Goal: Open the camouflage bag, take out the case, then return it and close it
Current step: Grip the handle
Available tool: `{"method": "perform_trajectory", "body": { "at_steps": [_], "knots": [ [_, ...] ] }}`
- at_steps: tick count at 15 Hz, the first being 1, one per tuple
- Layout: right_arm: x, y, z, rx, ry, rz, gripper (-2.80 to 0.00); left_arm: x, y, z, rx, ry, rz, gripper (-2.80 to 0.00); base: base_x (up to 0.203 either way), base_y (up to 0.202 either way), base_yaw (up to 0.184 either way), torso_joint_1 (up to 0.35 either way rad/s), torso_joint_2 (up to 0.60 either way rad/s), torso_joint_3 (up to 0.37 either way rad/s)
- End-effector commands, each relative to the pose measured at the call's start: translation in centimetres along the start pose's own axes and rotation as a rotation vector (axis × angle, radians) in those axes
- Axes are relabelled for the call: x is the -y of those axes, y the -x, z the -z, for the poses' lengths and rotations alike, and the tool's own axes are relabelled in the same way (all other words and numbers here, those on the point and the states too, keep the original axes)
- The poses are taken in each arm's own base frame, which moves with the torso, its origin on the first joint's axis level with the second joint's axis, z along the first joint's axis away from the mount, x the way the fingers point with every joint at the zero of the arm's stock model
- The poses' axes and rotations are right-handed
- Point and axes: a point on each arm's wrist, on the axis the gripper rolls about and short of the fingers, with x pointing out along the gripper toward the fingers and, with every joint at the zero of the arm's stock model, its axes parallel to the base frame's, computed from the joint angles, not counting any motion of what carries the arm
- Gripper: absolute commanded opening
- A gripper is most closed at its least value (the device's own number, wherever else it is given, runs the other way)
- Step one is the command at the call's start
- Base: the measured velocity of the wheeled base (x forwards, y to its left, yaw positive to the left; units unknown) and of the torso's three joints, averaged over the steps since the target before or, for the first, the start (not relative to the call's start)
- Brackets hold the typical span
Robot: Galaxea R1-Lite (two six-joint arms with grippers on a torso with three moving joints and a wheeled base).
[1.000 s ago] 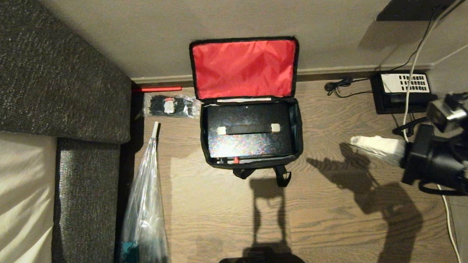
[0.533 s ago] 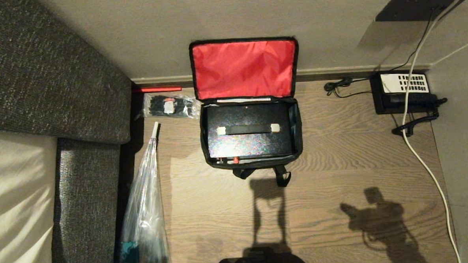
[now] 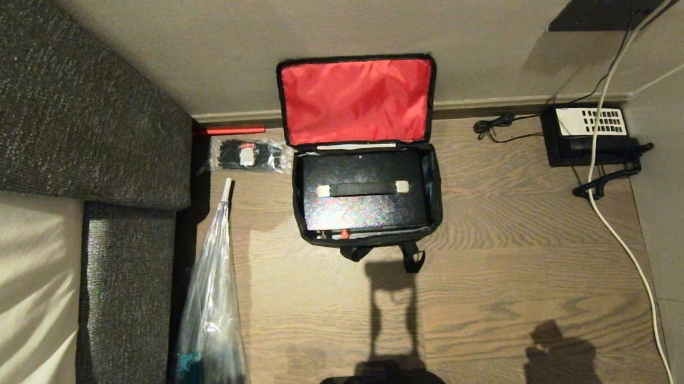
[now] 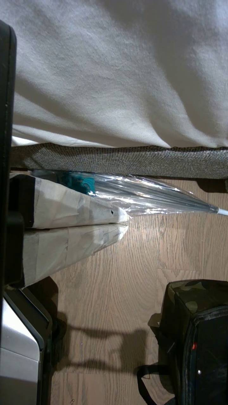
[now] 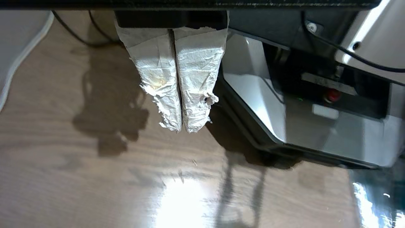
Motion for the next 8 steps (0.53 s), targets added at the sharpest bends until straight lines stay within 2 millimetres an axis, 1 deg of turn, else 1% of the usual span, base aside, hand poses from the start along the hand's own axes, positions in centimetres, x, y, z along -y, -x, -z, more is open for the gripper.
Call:
{"method": "perform_trajectory", "body": {
  "at_steps": [1,3,4,5,6,7,8],
  "knots": [
    [-0.2,0.4,0.3,0.057,0.01,0.0,-2.8,0.0,0.0,0.0,0.001,0.001,-0.001,-2.8,0.0,0.0,0.0,0.0,0.0,0.0],
    [-0.5,1.3,1.0,0.194,0.046,0.02,-2.8,0.0,0.0,0.1,0.0,0.001,-0.001,-2.8,0.0,0.0,0.0,0.0,0.0,0.0],
    [-0.5,1.5,1.1,0.228,0.041,0.054,-2.8,0.0,0.0,0.1,0.0,0.001,-0.001,-2.8,0.0,0.0,0.0,0.0,0.0,0.0],
    [-0.3,1.5,1.1,0.23,-0.006,0.131,-2.8,0.0,0.0,0.1,0.0,0.001,-0.001,-2.8,0.0,0.0,0.0,0.0,0.0,0.0],
    [-0.2,1.4,1.2,0.238,-0.036,0.158,-2.8,0.0,0.0,0.1,0.0,0.001,-0.001,-2.8,0.0,0.0,0.0,0.0,0.0,0.0],
    [-0.2,1.2,1.2,0.263,-0.032,0.167,-2.8,0.0,0.0,0.0,0.0,0.001,-0.002,-2.8,0.0,0.0,0.0,0.0,0.0,0.0],
    [0.0,0.9,1.3,0.286,-0.032,0.217,-2.8,0.0,0.0,0.0,-0.001,0.001,-0.001,-2.8,0.0,0.0,0.0,0.0,0.0,0.0]
  ]
}}
